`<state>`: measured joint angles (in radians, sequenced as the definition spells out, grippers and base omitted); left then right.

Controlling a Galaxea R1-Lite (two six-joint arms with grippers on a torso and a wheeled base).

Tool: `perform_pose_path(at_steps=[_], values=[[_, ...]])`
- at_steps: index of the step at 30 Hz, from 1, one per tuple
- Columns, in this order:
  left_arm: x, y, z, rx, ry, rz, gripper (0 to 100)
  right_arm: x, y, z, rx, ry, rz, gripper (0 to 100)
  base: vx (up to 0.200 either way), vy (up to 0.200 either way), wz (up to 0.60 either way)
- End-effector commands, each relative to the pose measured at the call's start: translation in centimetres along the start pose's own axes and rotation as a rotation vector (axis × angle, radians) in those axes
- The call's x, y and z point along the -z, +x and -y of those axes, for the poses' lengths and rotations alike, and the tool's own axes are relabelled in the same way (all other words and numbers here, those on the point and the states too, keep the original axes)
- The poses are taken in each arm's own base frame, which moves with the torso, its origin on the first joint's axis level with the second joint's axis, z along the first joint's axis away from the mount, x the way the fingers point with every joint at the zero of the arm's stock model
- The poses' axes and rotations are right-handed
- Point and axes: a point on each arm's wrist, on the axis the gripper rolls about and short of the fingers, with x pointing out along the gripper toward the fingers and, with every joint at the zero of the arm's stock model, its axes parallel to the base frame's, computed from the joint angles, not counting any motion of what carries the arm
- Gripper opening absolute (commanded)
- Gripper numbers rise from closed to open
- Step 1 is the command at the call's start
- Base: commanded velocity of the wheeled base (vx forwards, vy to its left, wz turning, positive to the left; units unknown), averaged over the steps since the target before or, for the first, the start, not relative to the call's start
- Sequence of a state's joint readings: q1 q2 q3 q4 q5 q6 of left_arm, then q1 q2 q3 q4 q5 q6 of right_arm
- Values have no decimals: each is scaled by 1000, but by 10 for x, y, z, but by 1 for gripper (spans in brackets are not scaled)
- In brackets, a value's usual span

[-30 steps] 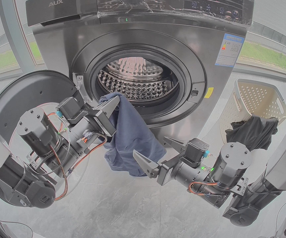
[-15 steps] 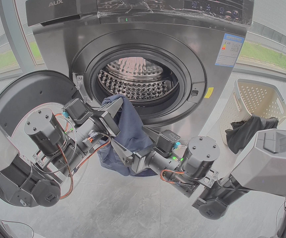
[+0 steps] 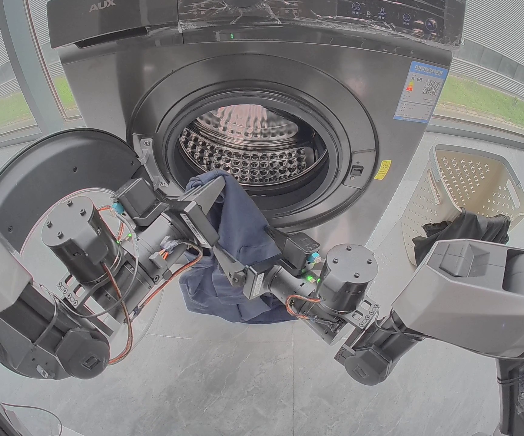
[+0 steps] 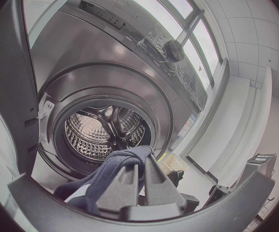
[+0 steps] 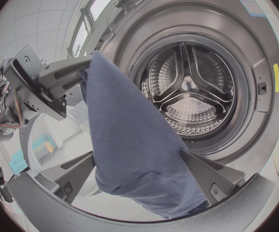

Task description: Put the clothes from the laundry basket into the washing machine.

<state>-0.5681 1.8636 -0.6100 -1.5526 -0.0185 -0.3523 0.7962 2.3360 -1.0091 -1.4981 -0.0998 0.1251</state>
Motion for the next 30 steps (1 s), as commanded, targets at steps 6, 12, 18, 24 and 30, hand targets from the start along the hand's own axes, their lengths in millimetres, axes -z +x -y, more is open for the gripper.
perform_pose_path(at_steps=[6, 12, 18, 24, 30], values=[[-4, 0, 1, 4, 0, 13, 0, 6, 1, 26, 62, -10, -23, 100, 0, 0, 0], [-7, 0, 1, 3, 1, 27, 0, 12, -7, 25, 61, -12, -59, 100, 0, 0, 0], [-9, 1, 2, 8, -1, 32, 0, 14, -9, 29, 73, -14, -68, 100, 0, 0, 0], [-6, 0, 2, 7, 0, 21, 0, 3, 0, 26, 63, -10, -17, 100, 0, 0, 0], [-3, 0, 1, 4, 0, 12, 0, 0, 1, 20, 48, -4, -6, 100, 0, 0, 0]])
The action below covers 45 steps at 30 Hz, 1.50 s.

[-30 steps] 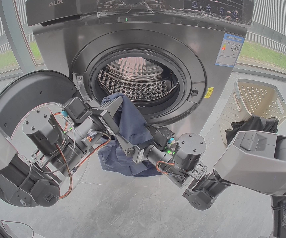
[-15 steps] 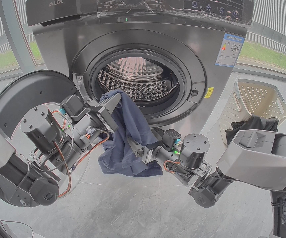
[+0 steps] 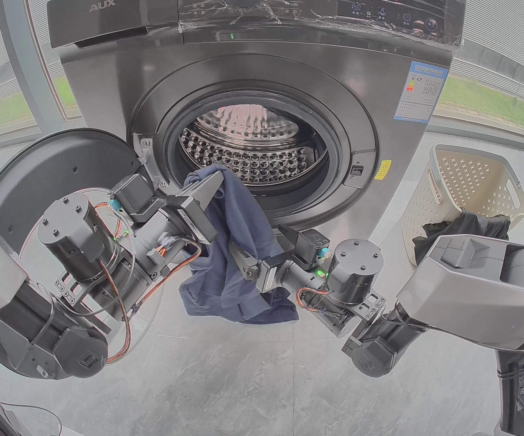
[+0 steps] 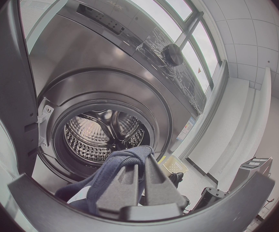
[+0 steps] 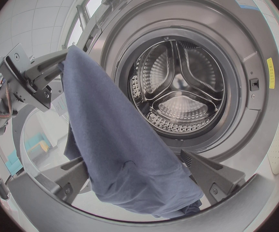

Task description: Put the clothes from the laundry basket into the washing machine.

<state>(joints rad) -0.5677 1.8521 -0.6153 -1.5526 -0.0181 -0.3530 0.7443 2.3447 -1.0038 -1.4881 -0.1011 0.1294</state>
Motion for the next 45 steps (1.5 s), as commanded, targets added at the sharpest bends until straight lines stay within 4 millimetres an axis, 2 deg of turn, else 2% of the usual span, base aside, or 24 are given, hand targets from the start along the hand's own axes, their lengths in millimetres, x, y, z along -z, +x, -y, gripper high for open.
perform_pose_path(at_steps=[1, 5, 6, 14, 16, 17, 20, 24, 30, 35, 36, 37, 38, 40, 42, 45], values=[[2, 0, 0, 0, 0, -5, 0, -3, 1, -3, -7, 3, 11, 100, 0, 0, 0], [1, 1, -1, -1, 0, -3, 0, -1, 3, -7, -18, 12, 21, 100, 0, 0, 0], [1, 1, 0, 0, -1, -1, 0, -1, 3, -7, -18, 12, 24, 0, 0, 0, 0], [2, 1, -1, -3, 1, -4, 0, -8, -2, -15, -35, 17, 26, 0, 0, 0, 0], [5, 0, -4, -10, 3, -16, 0, -28, -16, -14, -34, 16, 32, 0, 0, 0, 0], [5, 0, -4, -10, 3, -16, 0, -28, -16, -14, -34, 16, 32, 0, 0, 0, 0], [9, 0, -5, -15, 4, -30, 0, -60, -35, -8, -19, 11, 64, 0, 0, 0, 0], [11, -3, -4, -9, -1, -44, 0, -92, -52, 7, 21, 0, 114, 0, 0, 0, 0], [19, -10, -5, -4, -38, -92, 0, -107, -80, 25, 63, -11, 99, 0, 0, 0, 0], [19, -20, 12, 55, -47, -117, 0, -132, -109, 26, 41, -5, 149, 0, 0, 0, 0], [19, -20, 12, 55, -47, -117, 0, -132, -109, 26, 41, -5, 149, 0, 0, 0, 0], [24, -27, 16, 69, -51, -152, 0, -140, -119, 24, 34, -3, 165, 0, 0, 0, 0], [26, -30, 17, 79, -52, -170, 100, -142, -123, 23, 31, -4, 166, 0, 0, 0, 0], [33, -38, 17, 98, -52, -219, 100, -146, -133, 23, 24, -6, 172, 0, 0, 0, 0], [40, -42, 16, 102, -59, -259, 100, -153, -133, 22, 18, -8, 195, 0, 0, 0, 0], [61, -48, 12, 93, -59, -351, 100, -162, -130, 20, 2, -13, 235, 0, 0, 0, 0]])
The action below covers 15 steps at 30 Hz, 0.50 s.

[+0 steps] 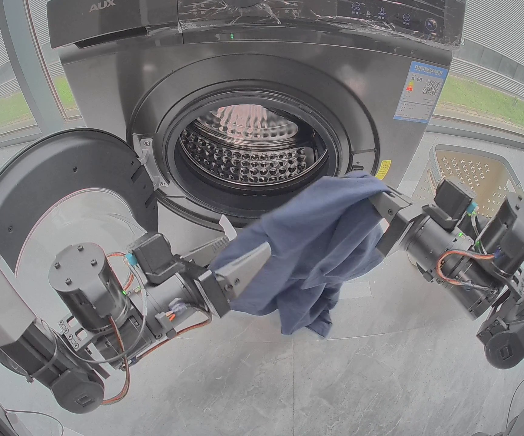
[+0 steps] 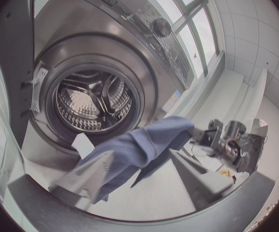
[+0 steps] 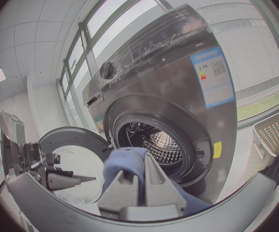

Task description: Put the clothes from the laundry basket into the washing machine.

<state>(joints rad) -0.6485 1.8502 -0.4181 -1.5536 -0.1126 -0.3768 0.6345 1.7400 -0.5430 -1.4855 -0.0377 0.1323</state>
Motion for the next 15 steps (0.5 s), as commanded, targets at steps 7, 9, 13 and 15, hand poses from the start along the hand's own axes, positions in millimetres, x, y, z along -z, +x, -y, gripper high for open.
perform_pose_path(at_steps=[7, 9, 13, 15], values=[[50, 7, -13, -36, -18, -183, 100, -30, -4, -7, -38, 8, 105, 0, 0, 0, 0], [51, 7, -15, -40, -17, -186, 100, -32, -4, -7, -39, 8, 112, 0, 0, 0, 0], [61, 7, -20, -61, -22, -222, 100, -40, 0, -6, -29, 12, 149, 0, 0, 0, 0], [66, 8, -22, -67, -20, -238, 100, -42, 2, -6, -26, 12, 160, 0, 0, 0, 0]])
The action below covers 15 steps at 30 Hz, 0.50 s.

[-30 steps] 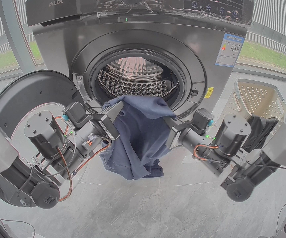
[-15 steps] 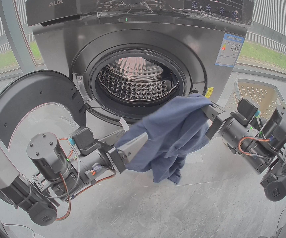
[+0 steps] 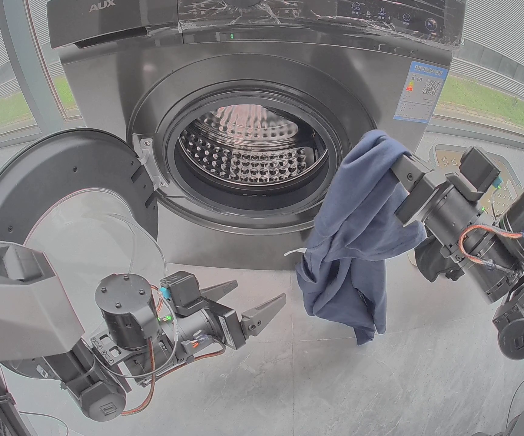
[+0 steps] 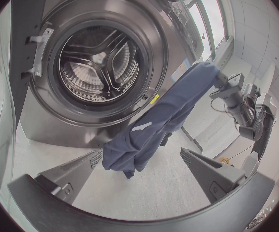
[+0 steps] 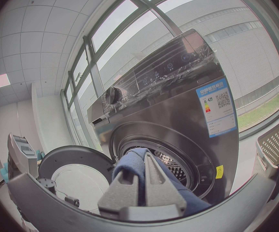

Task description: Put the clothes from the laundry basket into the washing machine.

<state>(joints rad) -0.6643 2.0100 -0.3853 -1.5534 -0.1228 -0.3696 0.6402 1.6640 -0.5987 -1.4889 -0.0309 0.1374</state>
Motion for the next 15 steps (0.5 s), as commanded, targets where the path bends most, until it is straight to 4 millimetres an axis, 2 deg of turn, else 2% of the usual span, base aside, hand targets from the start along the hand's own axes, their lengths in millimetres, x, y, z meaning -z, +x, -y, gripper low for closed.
perform_pose_path(at_steps=[1, 2, 5, 8, 15], values=[[20, 7, -9, -28, -5, -68, 100, -8, 4, 1, 6, -1, 36, 0, 0, 0, 0], [20, 7, -9, -28, -5, -68, 100, -8, 4, 1, 6, -1, 36, 0, 0, 0, 0], [33, 15, -31, -93, 49, -105, 100, -7, 4, -1, 1, 2, 32, 0, 0, 0, 0], [40, 19, -40, -114, 70, -122, 100, -8, 4, 0, 3, 1, 36, 0, 0, 0, 0], [56, 24, -47, -129, 71, -169, 100, -3, 6, -2, -2, 8, 24, 0, 0, 0, 0]])
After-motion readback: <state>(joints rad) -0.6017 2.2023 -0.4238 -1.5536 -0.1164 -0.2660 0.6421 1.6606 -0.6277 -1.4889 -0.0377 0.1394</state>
